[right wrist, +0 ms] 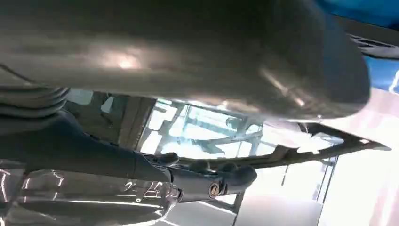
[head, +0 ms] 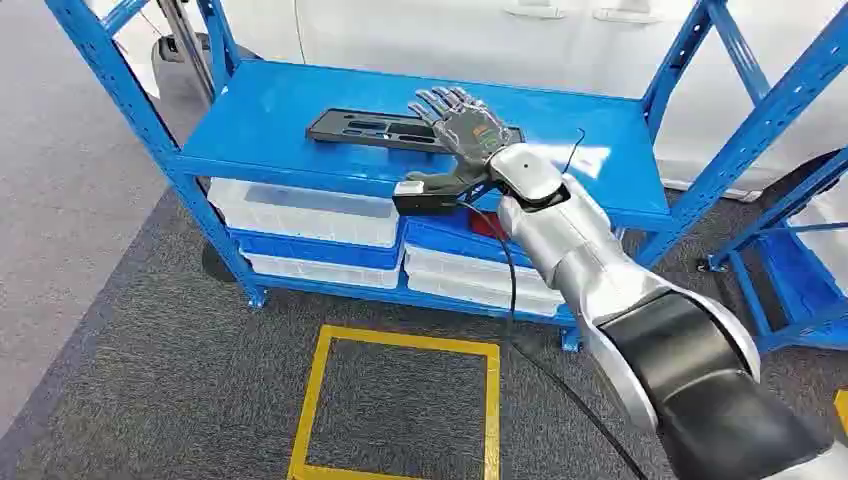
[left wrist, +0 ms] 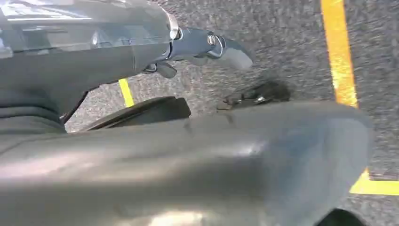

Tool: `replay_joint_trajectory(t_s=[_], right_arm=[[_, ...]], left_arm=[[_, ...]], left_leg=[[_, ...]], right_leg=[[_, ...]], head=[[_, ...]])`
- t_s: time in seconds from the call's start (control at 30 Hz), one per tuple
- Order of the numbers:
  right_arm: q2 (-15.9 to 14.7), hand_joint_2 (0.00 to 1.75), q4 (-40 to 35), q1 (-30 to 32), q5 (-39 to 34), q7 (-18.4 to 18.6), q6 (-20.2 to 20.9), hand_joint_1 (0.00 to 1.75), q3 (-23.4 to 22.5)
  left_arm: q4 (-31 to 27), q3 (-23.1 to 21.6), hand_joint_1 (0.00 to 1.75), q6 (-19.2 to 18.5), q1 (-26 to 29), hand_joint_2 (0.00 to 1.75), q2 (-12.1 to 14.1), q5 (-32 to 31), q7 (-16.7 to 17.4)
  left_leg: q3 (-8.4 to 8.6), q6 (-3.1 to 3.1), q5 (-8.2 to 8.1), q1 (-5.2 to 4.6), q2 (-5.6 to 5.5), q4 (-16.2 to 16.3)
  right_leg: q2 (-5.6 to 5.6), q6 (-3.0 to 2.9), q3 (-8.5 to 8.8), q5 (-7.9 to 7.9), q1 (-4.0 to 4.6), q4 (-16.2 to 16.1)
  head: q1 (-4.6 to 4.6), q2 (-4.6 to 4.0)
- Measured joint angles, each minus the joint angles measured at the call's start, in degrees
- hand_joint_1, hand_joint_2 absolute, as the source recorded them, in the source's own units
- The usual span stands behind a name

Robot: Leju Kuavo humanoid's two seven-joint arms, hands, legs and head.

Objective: Take the parts from the cabinet and place them on the table.

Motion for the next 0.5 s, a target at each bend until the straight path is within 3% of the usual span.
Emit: replay_joint_trajectory(t_s=[0.07, 0.1, 0.13, 0.17, 0.2, 0.23, 0.27, 0.3, 0.33, 0.37, 0.4, 0.43, 0.5], right_arm=[[-0.18, 0.00, 0.37, 0.40, 0.00, 0.00, -0.06, 0.00, 0.00], [-0.22, 0.00, 0.50, 0.45, 0.00, 0.04, -0.11, 0.00, 0.00], [-0.29, 0.00, 0.68, 0.52, 0.00, 0.09, -0.15, 0.00, 0.02], [-0.40, 0.00, 0.85, 0.74, 0.00, 0.09, -0.15, 0.00, 0.02], [-0.50, 0.00, 1.18, 0.87, 0.00, 0.11, -0.20, 0.00, 0.09], [-0.68, 0.00, 1.29, 1.00, 0.02, 0.15, -0.20, 0.00, 0.13], [-0.70, 0.00, 1.20, 0.94, 0.00, 0.20, -0.26, 0.00, 0.13], [-0.59, 0.00, 0.76, 0.62, -0.02, 0.22, -0.33, 0.00, 0.15], [-0.64, 0.00, 0.64, -0.37, -0.11, 0.24, -0.39, 0.00, 0.15], [-0.37, 0.00, 0.48, -1.16, -0.22, 0.24, -0.46, 0.00, 0.15], [-0.31, 0.00, 0.48, -1.54, -0.28, 0.24, -0.50, 0.00, 0.17], [-0.29, 0.00, 0.50, -1.46, -0.42, 0.13, -0.52, 0.00, 0.22], [-0.24, 0.00, 0.68, -0.60, -0.61, -0.13, -0.50, 0.00, 0.33]], left_arm=[[0.11, 0.04, 0.00, 0.00, 0.28, 0.00, 0.02, 0.00, 0.00], [0.13, 0.07, 0.00, -0.02, 0.40, 0.00, 0.02, 0.00, 0.00], [0.13, 0.11, 0.00, -0.02, 0.48, 0.00, 0.00, 0.00, 0.00], [0.15, 0.11, 0.00, -0.04, 0.62, 0.00, 0.00, 0.00, 0.00], [0.35, 0.20, 0.00, -0.07, 0.56, 0.00, -0.20, 0.00, 0.00], [0.35, 0.26, 0.00, -0.07, 0.52, 0.00, -0.15, 0.00, 0.11], [0.35, 0.28, 0.00, -0.07, 0.37, 0.00, -0.20, 0.00, 0.13], [0.35, 0.28, 0.00, 0.00, 0.21, 0.00, -0.17, 0.02, 0.11], [0.35, 0.28, 0.00, 0.02, -0.15, 0.00, -0.15, 0.02, 0.13], [0.35, 0.31, 0.00, 0.04, -0.51, 0.00, -0.04, 0.00, 0.13], [0.35, 0.31, 0.00, 0.07, -0.66, 0.00, -0.04, 0.02, 0.09], [0.35, 0.33, 0.00, 0.07, -0.72, 0.00, -0.04, 0.00, 0.07], [0.35, 0.37, 0.00, 0.09, -0.49, 0.00, 0.00, -0.02, -0.43]], left_leg=[[2.63, -0.03, -2.02, -0.10, -0.47, -0.07], [4.20, -0.12, -3.24, -0.22, -0.62, -0.07], [5.73, -0.14, -4.48, -0.33, -0.66, -0.10], [6.72, -0.17, -5.89, -0.37, -0.65, -0.25], [8.51, -0.40, -7.13, -0.66, -0.66, 0.21], [9.31, -0.78, -8.56, -0.73, -0.94, -0.36], [10.95, -0.86, -9.82, -0.70, -0.88, -1.47], [11.79, -1.25, -8.59, -0.86, -0.80, -0.02], [10.38, -1.36, -6.64, -0.82, -0.79, 3.06], [7.56, -1.51, -4.05, -0.66, -0.60, 8.69], [4.14, -1.92, -2.51, -0.61, -0.44, 13.62], [0.56, -2.27, -3.41, -0.50, -0.38, 17.56], [-5.10, -2.95, -9.46, -0.24, -0.33, 19.99]], right_leg=[[0.01, -0.26, -2.57, -3.38, 0.02, -1.97], [0.01, -0.47, -2.95, -2.81, 0.09, -5.06], [0.01, -0.78, -2.88, 0.17, 0.29, -8.89], [-0.05, -1.48, -2.72, 8.47, 0.61, -13.91], [-0.04, -1.78, -2.71, 16.27, 1.13, -18.49], [0.30, -1.97, -2.16, 17.51, 1.41, -18.13], [0.41, -1.88, -1.75, 16.20, 1.53, -17.28], [0.60, -2.26, -1.03, 15.06, 1.19, -17.13], [0.71, -2.74, 0.08, 14.07, 1.22, -16.88], [0.98, -3.19, 1.14, 12.97, 1.04, -17.07], [0.96, -3.37, 2.23, 11.84, 0.92, -17.09], [0.99, -3.50, 3.57, 10.72, 0.88, -17.11], [1.00, -3.56, 6.52, 8.59, 0.78, -17.05]], head=[[0.00, 0.00], [0.00, 0.00], [0.00, 0.00], [0.02, 0.00], [0.00, 0.00], [0.07, 0.00], [0.07, 0.00], [0.04, 0.00], [0.07, 0.00], [0.06, 0.00], [-0.02, 0.00], [0.02, 0.00], [0.00, 0.00]])
